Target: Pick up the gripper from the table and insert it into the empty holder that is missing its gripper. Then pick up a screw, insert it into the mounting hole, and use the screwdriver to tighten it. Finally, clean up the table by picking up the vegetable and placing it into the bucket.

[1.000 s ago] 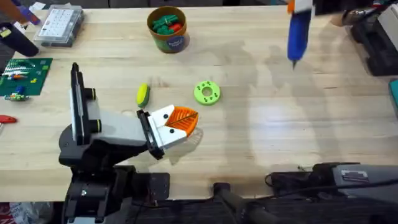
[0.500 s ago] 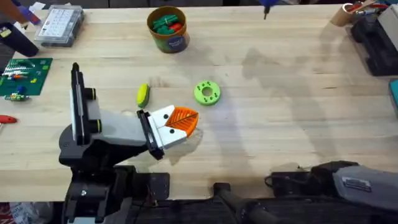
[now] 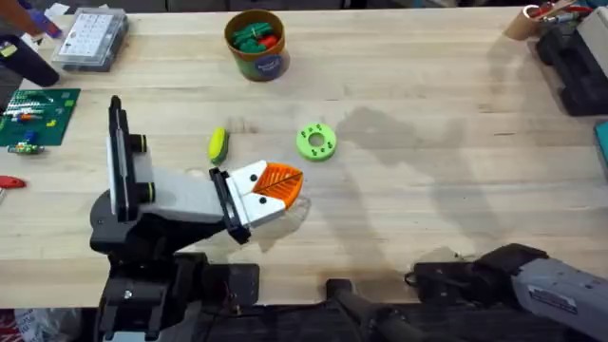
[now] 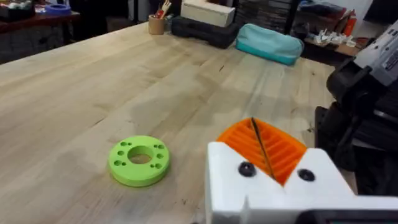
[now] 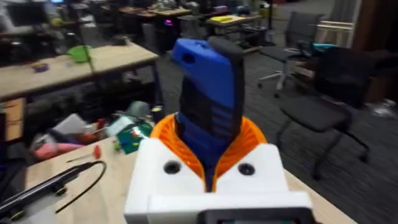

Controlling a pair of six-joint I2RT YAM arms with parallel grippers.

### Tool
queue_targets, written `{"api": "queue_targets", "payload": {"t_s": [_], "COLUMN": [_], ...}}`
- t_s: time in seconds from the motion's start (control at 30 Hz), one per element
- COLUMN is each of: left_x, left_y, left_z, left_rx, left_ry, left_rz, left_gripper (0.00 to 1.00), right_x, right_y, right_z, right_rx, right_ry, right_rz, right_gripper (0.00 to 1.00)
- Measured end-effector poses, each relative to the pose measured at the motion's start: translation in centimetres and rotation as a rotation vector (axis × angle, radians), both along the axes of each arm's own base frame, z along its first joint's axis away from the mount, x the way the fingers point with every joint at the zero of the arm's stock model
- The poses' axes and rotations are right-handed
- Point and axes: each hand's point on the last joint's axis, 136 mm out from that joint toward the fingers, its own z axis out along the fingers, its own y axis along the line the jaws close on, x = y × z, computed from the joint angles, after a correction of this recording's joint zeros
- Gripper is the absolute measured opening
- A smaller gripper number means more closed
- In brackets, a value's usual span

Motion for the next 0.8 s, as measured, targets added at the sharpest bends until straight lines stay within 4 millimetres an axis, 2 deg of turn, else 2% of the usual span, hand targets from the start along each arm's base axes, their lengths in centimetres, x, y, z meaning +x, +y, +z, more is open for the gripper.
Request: {"api": "queue_targets", "payload": {"t_s": [0.3,0.5,0.63,0.8], "left_x": [0.0,0.0,0.0,0.0], "left_y": [0.0,0.0,0.0,0.0], "left_z": [0.0,0.0,0.0,0.0], "left_rx": [0.000,0.000,0.000,0.000], "left_ry": [0.000,0.000,0.000,0.000], "left_rz": [0.000,0.000,0.000,0.000], "left_gripper": [0.004,0.004,0.004,0.004], "right_x": [-1.8,-3.5,-4.6,-6.6], "right_y": [1.1,1.1,2.0,3.1], "right_z": [-3.8,-5.0,-6.0,-5.9], "right_rx": [0.143,0.224,0.233,0.223], "right_ry": [-0.003,-0.005,0.029,0.008], "right_rz": [0.165,0.236,0.293,0.380], "right_gripper": [0.022,0.022,0.022,0.022]}}
